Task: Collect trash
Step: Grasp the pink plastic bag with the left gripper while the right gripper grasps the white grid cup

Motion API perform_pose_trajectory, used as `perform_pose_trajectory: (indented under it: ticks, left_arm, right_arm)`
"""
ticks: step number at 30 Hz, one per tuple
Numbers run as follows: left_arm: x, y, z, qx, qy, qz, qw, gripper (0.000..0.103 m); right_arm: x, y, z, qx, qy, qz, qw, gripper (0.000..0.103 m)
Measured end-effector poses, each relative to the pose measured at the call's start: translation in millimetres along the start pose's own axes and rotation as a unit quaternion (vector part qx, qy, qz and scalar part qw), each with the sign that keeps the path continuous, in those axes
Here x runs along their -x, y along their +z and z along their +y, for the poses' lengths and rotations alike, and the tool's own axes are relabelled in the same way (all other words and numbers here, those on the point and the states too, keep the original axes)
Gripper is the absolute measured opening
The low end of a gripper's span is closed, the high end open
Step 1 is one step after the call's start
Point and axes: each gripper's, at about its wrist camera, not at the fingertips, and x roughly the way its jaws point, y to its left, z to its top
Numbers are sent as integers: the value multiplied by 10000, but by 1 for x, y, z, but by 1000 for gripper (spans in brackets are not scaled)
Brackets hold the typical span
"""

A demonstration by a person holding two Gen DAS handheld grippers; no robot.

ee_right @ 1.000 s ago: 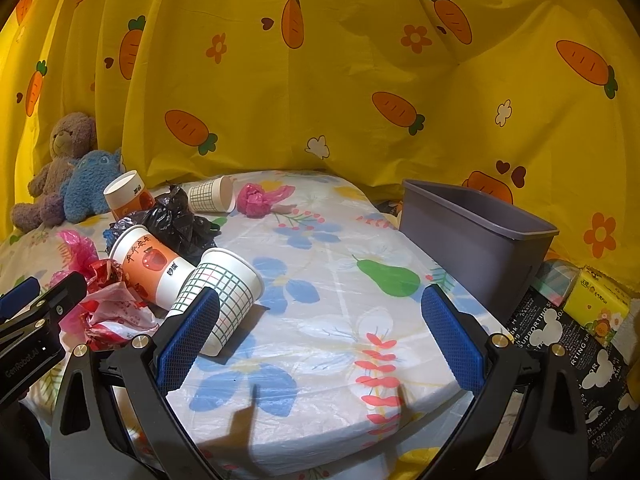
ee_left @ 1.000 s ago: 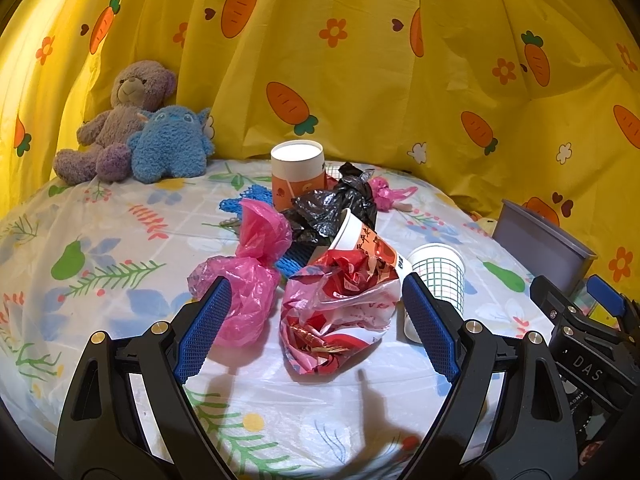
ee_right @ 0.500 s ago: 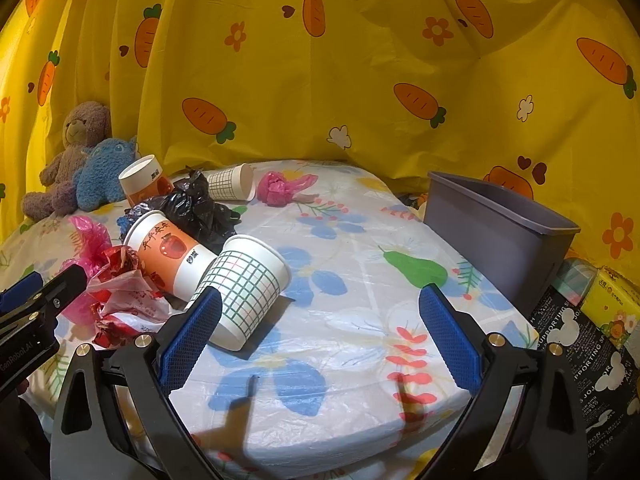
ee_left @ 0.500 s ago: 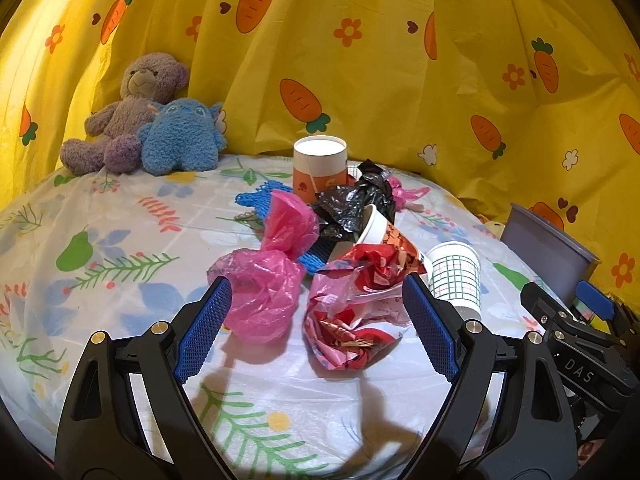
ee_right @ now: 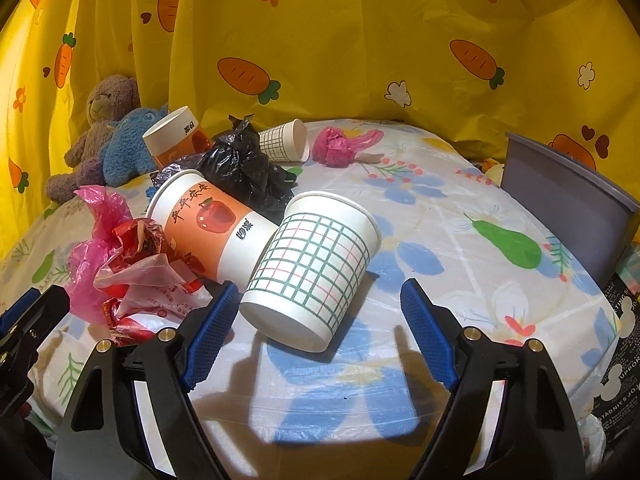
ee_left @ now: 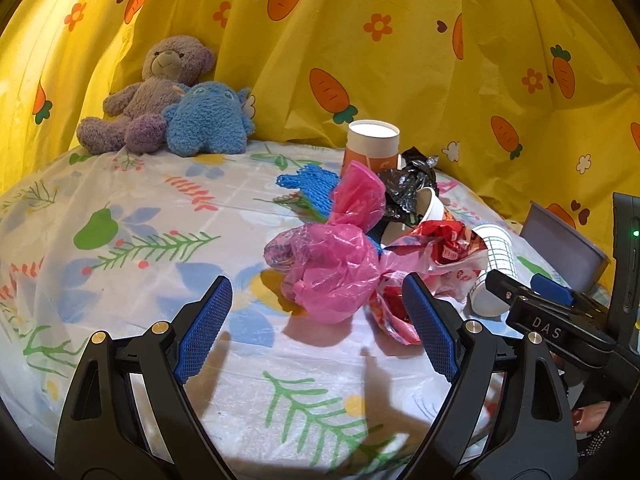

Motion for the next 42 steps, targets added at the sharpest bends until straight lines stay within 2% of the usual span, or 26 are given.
perform_pose_trajectory:
  ticks: [6, 11, 16, 17, 19, 26, 33, 42]
  left_arm:
    - [-15, 5, 5, 92, -45, 157, 9998, 85]
    - [-29, 9, 6, 122, -80, 366, 9992, 80]
    - [-41, 10, 8, 115, -194, 631, 9978, 55]
    - [-42, 10, 8, 120, -231, 669, 9974, 52]
    - [-45, 10, 11, 193, -316, 734, 9966, 39]
    - [-43, 12, 16, 303, -382, 627, 9968, 16]
    - [-22, 22, 24, 538, -343, 296, 9975, 14]
    - [1, 28, 14, 443, -381, 41, 9983, 14]
  right_arm:
    - [-14, 0, -2, -86, 191, 233, 9995, 69]
    - [-19, 3, -2, -117, 212, 221, 9995, 69]
    - [-25, 6, -1, -106, 210, 272, 9994, 68]
    - [-25, 6, -2, -111, 232, 274, 9993, 63]
    - [-25, 6, -2, -93, 239, 268, 9993, 63]
    - [-19, 5, -8, -68, 251, 159, 9995, 61]
    - [-3, 5, -18, -64, 222, -72, 9997, 61]
    - [16, 4, -19, 71, 305, -312, 9990, 61]
